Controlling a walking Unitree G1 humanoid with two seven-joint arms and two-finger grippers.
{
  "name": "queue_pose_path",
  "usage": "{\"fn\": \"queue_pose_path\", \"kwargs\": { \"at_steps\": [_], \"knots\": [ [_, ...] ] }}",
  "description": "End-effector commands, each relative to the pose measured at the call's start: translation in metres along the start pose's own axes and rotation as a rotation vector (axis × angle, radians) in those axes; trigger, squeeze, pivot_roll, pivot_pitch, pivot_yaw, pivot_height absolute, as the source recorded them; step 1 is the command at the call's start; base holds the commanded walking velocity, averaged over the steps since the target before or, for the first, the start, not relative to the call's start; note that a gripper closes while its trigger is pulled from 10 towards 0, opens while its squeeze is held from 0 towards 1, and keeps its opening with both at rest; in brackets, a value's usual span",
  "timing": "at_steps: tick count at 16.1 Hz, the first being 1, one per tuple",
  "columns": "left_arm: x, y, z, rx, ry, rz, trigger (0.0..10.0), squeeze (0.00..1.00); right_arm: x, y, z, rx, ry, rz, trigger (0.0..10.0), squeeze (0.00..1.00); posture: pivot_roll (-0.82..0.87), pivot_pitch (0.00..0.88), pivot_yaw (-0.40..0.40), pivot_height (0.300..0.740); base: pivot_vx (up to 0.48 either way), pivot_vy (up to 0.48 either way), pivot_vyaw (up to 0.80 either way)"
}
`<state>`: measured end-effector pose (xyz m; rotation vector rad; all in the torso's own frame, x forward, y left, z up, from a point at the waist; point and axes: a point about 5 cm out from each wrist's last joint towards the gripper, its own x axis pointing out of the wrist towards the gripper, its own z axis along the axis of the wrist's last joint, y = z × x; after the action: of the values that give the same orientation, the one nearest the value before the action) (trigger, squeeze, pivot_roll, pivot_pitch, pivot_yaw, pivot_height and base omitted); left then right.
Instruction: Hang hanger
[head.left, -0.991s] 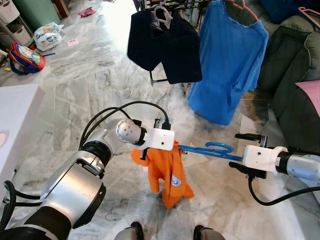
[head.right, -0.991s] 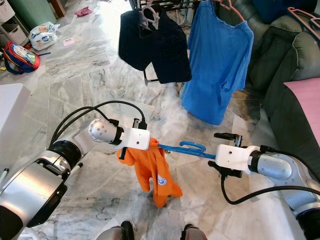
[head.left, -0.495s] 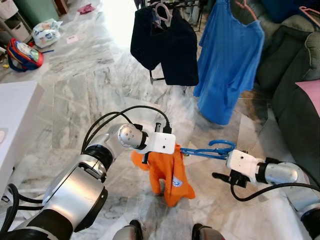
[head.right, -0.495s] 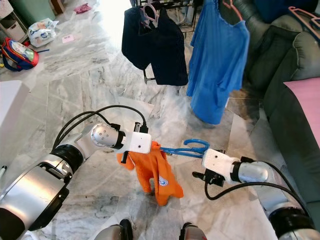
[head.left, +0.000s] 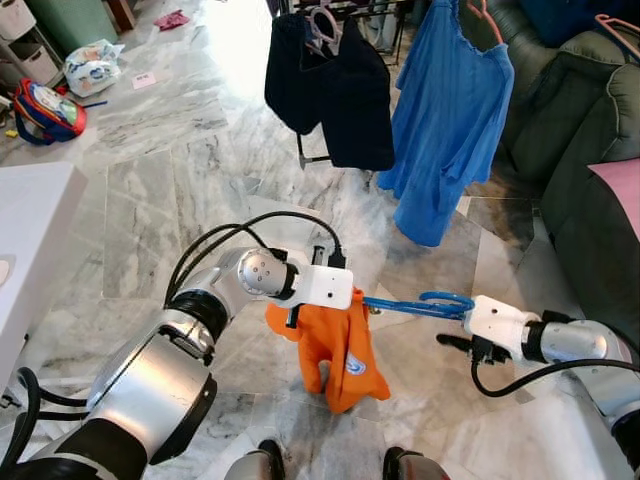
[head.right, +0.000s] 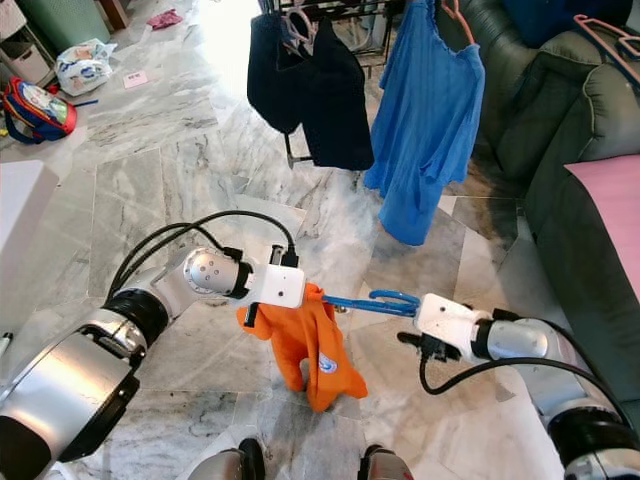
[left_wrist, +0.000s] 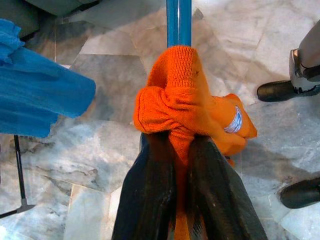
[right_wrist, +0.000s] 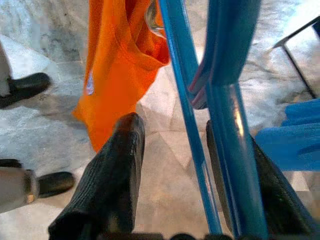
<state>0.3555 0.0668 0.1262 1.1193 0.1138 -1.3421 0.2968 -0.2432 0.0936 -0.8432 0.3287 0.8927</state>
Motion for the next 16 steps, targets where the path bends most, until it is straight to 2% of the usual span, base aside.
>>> {"fn": "queue_pose_path", "kwargs": {
  "at_steps": [1,2,5,11,12,13,14,16],
  "knots": [
    [-0.0017,0.0031,0.0023,0.031,-0.005,0.006,10.0,0.0,-0.0047,-0.0048,-0.0024,-0.02,0.015,-0.021,1.7,0.0,-0.14,0.204,0.068,0.74,0.0,0.0,0.0],
    [-0.0015,0.0031,0.0026,0.034,-0.004,0.003,10.0,0.0,-0.0062,-0.0076,-0.0021,-0.029,0.014,-0.031,9.5,0.0,-0.14,0.203,0.07,0.74,0.0,0.0,0.0],
    [-0.0008,0.0024,0.0027,0.04,0.0,-0.003,10.0,0.0,-0.0076,-0.0114,-0.0003,-0.048,0.014,-0.036,10.0,0.0,-0.14,0.204,0.072,0.74,0.0,0.0,0.0],
    [-0.0001,0.0011,0.001,0.038,0.014,-0.007,10.0,0.0,-0.0139,-0.0118,0.003,-0.071,0.006,0.006,10.0,0.0,-0.15,0.202,0.072,0.74,0.0,0.0,0.0],
    [-0.0002,0.0011,0.0008,0.037,0.016,-0.007,10.0,0.0,-0.0142,-0.0126,0.0038,-0.068,-0.001,-0.001,1.9,0.0,-0.15,0.201,0.072,0.74,0.0,0.0,0.0],
    [-0.0001,0.0011,0.0009,0.035,0.016,-0.007,10.0,0.0,-0.0141,-0.0101,0.0018,-0.062,0.004,0.008,0.0,0.0,-0.15,0.201,0.072,0.74,0.0,0.0,0.0],
    [0.0001,0.001,0.0009,0.033,0.015,-0.007,10.0,0.0,-0.0131,-0.009,0.0005,-0.061,0.011,0.002,10.0,0.0,-0.15,0.201,0.072,0.74,0.0,0.0,0.0],
    [0.0015,-0.0002,0.0003,0.016,0.013,0.006,10.0,0.0,-0.0059,-0.0041,-0.0004,-0.063,0.021,-0.015,10.0,0.0,-0.15,0.196,0.074,0.74,0.0,0.0,0.0]
  ]
}}
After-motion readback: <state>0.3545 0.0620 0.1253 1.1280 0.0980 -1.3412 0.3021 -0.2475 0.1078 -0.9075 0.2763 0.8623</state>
